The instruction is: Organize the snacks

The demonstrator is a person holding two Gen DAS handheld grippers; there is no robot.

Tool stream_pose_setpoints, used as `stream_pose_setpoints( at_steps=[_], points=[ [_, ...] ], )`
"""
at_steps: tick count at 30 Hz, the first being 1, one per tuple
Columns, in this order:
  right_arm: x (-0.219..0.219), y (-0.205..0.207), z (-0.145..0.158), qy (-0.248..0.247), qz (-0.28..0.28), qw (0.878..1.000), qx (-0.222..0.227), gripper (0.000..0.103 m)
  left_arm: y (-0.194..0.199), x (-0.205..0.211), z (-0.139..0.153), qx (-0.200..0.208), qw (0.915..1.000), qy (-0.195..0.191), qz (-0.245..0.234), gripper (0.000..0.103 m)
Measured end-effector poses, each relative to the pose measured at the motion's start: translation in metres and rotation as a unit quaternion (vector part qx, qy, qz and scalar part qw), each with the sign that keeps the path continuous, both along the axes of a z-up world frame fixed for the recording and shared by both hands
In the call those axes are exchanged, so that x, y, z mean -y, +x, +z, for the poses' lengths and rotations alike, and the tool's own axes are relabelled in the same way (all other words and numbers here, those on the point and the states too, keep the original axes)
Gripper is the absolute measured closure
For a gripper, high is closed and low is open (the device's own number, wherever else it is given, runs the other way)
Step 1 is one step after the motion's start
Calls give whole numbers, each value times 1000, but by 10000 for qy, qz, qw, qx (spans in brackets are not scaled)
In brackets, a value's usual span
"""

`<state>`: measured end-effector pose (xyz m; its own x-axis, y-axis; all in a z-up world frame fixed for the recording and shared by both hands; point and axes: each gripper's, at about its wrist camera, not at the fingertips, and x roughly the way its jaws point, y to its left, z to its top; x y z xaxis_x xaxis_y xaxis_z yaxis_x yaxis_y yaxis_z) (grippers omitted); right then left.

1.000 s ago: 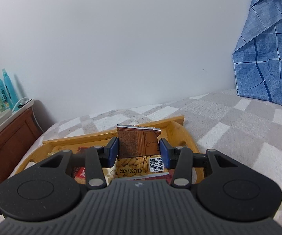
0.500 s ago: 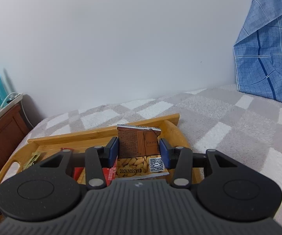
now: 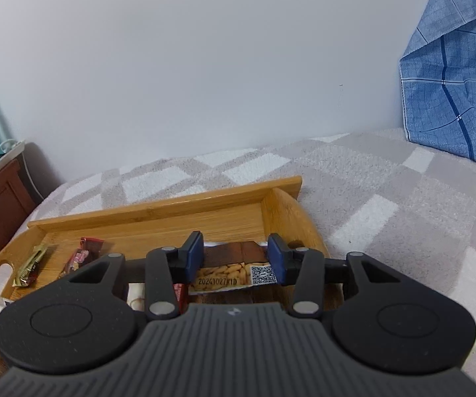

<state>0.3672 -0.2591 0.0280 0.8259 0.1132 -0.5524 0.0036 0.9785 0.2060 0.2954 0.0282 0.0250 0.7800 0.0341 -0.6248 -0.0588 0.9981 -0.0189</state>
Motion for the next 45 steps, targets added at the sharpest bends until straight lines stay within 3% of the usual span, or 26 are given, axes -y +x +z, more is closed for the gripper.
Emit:
stream_pose_setpoints(
  at_steps=[11,17,23,27,37,45],
  points=[
    [0,1,0,43,0,10000,18,52,1,3,-2,-31,10000,48,-33,68],
    [1,-6,9,145,47,9997,165,52,-2,6,3,11,10000,49,-44,57],
    [1,-20,25,311,54,9988,370,41,-14,12,17,124,9998,62,-149,44],
    [3,-36,33,371,28,9982,477,36,-26,18,27,198,9994,105,-247,32],
    [4,-96,52,399,0,9968,693,25,-63,32,48,287,9985,69,-454,19],
    [-10,-158,46,38,177,9972,728,19,-99,36,52,177,9983,-70,-547,16]
  ],
)
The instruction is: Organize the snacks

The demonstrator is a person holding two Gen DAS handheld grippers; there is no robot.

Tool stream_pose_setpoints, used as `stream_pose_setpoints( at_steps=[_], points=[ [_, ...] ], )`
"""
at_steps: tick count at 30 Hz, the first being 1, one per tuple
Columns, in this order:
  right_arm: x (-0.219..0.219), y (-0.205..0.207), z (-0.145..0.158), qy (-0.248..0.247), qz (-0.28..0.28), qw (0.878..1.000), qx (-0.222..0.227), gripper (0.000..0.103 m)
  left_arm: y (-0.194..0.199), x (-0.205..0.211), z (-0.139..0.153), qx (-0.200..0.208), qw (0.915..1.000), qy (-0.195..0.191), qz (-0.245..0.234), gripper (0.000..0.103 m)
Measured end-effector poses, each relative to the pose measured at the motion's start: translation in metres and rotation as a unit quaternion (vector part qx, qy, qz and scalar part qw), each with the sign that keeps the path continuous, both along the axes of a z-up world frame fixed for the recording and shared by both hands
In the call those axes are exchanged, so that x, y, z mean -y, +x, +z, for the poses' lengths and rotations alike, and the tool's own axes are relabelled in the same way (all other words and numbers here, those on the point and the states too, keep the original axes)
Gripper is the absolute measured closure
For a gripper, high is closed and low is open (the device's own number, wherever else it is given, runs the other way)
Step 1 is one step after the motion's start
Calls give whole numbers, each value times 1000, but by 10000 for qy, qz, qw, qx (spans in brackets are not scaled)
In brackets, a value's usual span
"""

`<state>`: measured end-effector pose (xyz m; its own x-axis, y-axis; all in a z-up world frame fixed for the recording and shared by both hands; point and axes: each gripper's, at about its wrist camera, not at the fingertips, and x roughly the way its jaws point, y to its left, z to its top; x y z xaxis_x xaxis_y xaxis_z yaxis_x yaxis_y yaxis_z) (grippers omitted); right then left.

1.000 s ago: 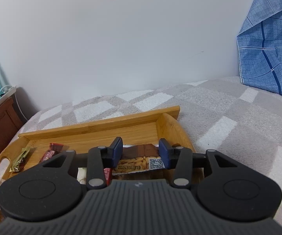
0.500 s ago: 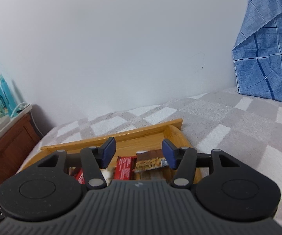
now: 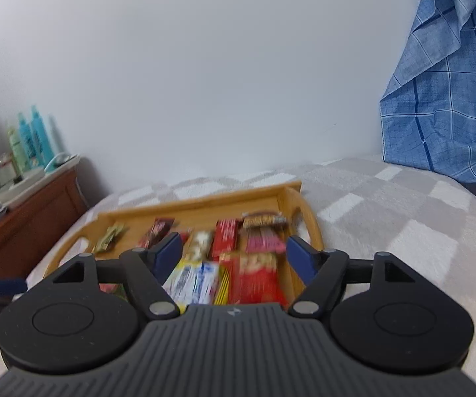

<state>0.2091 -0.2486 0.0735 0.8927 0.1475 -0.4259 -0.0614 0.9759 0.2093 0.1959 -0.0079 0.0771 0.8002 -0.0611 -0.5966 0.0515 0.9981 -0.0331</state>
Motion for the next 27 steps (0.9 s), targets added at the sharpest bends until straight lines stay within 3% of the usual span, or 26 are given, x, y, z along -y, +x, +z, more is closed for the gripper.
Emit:
stream_pose_setpoints(
  at_steps=[17,21,27],
  points=[
    [-12,-98,-37,-386,-101,9991,-109,6,-76,1,-32,-433,9988,-219,45,14],
    [-18,-113,-45,-428,-93,9989,-182,3,-92,2,-41,-428,9989,-120,138,6],
    [-26,-132,-57,-540,-114,9981,-286,2,-107,7,-51,-422,9990,83,88,5]
  ],
)
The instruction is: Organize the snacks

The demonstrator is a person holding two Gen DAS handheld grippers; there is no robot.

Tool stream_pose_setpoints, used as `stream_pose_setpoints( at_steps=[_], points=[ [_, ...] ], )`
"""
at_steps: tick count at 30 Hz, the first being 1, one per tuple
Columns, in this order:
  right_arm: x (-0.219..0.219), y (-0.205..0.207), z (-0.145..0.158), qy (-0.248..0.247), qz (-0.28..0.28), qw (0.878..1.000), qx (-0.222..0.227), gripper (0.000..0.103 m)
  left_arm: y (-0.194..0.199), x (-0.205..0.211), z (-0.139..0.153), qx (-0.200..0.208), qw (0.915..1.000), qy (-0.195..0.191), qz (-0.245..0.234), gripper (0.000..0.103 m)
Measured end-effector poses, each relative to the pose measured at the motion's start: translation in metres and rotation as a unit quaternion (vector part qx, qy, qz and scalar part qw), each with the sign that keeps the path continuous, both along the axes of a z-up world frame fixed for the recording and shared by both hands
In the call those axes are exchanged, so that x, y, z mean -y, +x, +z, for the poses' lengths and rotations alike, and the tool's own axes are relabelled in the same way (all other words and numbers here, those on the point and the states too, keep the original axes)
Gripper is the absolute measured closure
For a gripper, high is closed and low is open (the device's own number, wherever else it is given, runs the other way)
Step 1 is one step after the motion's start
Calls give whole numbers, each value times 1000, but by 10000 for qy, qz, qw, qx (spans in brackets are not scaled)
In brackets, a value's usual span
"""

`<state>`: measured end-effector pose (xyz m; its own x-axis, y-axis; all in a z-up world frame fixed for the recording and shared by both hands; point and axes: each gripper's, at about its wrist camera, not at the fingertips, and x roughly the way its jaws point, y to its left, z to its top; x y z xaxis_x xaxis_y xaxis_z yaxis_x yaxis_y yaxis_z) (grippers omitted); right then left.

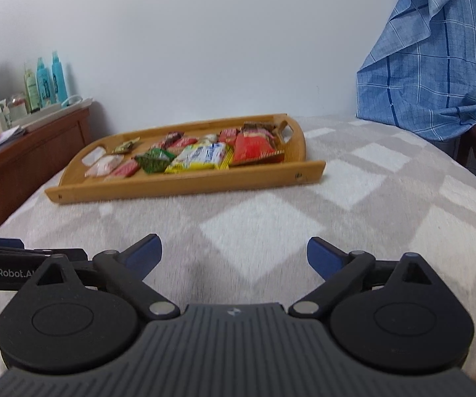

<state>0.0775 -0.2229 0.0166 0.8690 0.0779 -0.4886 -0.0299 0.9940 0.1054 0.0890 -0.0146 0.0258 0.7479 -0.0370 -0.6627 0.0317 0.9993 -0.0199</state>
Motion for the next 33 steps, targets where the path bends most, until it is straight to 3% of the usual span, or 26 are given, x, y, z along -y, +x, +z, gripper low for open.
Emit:
stream_pose_setpoints(
  at_steps=[13,33],
  points=[
    [-10,-19,-14,-171,-139,9997,-133,0,-10,-2,-17,-152,9999,-48,63,4],
    [-19,-11,-27,-540,-339,9974,-346,0,-5,-6,-23,-187,9997,-83,150,0]
  ],
)
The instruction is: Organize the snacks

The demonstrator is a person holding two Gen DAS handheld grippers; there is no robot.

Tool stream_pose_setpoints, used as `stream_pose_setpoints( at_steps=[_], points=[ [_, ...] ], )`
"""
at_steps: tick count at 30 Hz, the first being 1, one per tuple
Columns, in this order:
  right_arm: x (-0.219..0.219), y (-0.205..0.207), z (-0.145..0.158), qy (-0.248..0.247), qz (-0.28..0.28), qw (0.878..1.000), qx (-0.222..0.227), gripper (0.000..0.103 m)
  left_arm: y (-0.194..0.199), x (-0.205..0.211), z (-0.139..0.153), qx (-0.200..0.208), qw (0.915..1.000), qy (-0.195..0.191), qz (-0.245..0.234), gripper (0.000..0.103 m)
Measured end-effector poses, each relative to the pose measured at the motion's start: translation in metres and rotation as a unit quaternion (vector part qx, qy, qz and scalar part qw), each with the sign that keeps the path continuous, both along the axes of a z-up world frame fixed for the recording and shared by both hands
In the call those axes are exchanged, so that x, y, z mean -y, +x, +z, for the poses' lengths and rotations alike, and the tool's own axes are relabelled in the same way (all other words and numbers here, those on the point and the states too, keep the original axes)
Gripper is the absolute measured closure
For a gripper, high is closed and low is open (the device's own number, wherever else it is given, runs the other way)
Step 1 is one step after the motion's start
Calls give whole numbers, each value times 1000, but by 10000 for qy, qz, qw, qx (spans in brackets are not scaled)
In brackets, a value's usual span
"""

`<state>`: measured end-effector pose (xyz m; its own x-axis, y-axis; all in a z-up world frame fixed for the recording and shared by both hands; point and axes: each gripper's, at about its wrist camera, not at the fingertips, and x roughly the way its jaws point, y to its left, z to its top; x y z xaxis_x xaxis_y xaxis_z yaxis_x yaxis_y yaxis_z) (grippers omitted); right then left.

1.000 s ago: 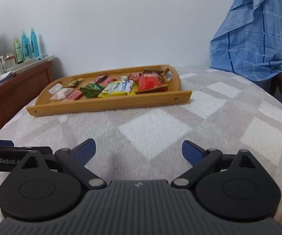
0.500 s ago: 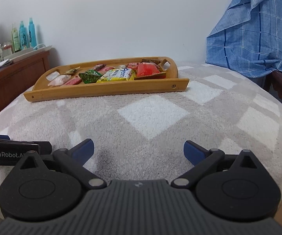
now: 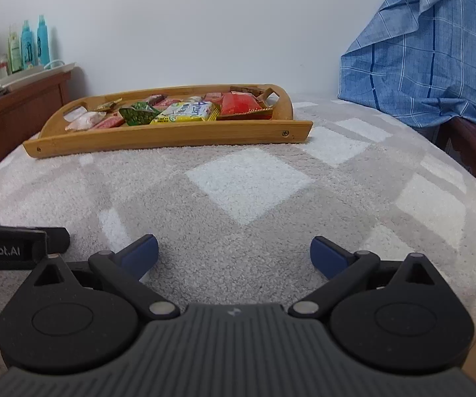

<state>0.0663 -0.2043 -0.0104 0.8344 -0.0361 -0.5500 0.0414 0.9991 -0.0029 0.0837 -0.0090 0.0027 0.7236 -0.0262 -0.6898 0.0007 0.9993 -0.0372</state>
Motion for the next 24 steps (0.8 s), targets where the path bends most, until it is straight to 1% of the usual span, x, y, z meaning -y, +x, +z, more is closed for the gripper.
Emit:
stream_pose_setpoints(
  at_steps=[14,24],
  points=[
    [-1,1,-2,-55,-7,10000,4,0,-1,-1,-2,44,10000,-18,-6,0],
    [-2,2,-3,-57,-8,10000,11,0,1,-2,-1,-25,10000,-38,1,0]
  ],
)
